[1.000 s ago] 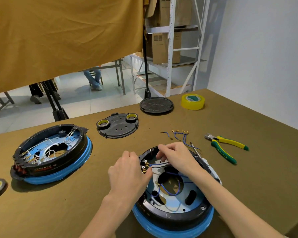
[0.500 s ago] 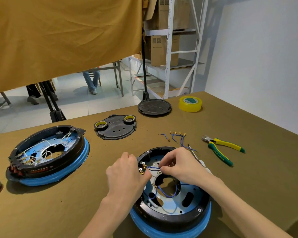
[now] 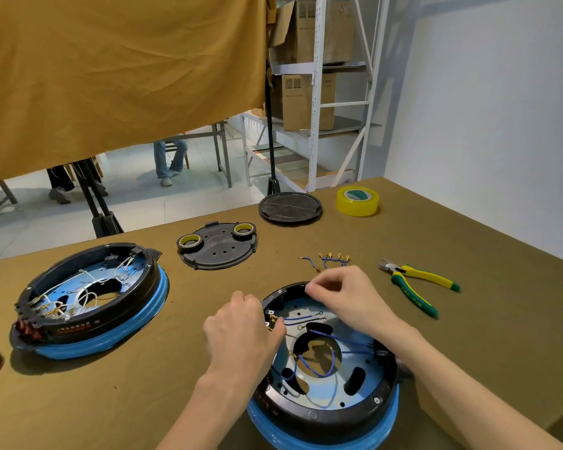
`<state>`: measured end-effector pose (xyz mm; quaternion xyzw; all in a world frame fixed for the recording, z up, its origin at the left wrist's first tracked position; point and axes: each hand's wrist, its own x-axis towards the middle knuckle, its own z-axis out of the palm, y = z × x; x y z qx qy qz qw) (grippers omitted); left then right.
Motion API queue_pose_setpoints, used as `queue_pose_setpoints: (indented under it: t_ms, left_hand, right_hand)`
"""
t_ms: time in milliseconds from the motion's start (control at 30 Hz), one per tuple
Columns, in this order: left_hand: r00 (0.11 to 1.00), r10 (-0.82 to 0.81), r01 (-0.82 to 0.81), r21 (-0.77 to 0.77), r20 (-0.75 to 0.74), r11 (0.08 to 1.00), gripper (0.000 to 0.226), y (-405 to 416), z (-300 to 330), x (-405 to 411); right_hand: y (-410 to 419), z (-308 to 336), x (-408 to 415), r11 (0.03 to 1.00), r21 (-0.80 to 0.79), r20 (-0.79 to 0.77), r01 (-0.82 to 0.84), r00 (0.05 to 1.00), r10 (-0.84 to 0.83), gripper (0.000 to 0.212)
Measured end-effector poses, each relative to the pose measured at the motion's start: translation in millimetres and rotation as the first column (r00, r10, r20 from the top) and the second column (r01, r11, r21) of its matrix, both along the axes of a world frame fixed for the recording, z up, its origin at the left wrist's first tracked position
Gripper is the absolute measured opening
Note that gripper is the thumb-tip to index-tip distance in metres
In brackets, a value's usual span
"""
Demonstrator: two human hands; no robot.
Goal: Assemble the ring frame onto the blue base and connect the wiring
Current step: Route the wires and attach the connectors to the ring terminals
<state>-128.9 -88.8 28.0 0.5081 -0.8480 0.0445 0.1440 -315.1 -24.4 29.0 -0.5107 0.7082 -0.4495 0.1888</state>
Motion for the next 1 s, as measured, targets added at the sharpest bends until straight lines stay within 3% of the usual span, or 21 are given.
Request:
queue_pose_setpoints:
  t_ms: [100,200,367,500,700,833,1000]
  left_hand:
    - [0.999,-0.016,0.018,0.04,-0.043,0.999,0.048,-2.8,-5.0,1.0]
    - [0.995,-0.025,0.036,0.107,-0.1,0.994,0.049,-6.2,-8.2,2.1]
    - [0.988,-0.016,0.039,0.154,-0.152,0.987,0.052,-9.2,-9.9,4.3]
    - [0.988,-0.017,0.041,0.154,-0.154,0.987,0.051,-8.8,-9.6,4.6]
    - [0.989,-0.017,0.039,0.15,-0.146,0.988,0.052,-9.2,-9.6,5.3]
    - [0.989,-0.022,0.046,0.158,-0.149,0.986,0.053,-9.6,-8.6,6.6]
    - [0.988,-0.022,0.046,0.163,-0.151,0.985,0.053,-10.0,-8.3,6.7]
  right_hand:
    - [-23.2,5.1,-17.5,0.985,-0.02,-0.16,0.17,0.972,-0.171,0.02]
    - [-52.2,4.1,-37.4,0.951,0.121,-0.283,0.285,0.928,-0.242,0.012]
    - [-83.3,-10.4,-58.8,0.876,0.371,-0.387,0.307,0.909,-0.155,0.025]
    - [-94.1,-18.1,-61.7,0.839,0.449,-0.399,0.309,0.909,-0.121,0.025]
    - [-96.3,-23.6,-64.8,0.853,0.405,-0.389,0.329,0.906,-0.164,0.011]
    - [-88.9,-25.1,-66.1,0.915,0.223,-0.208,0.335,0.934,-0.291,0.005]
    - [-72.6,-16.0,-60.2,0.957,0.037,-0.096,0.288,0.954,-0.284,0.007]
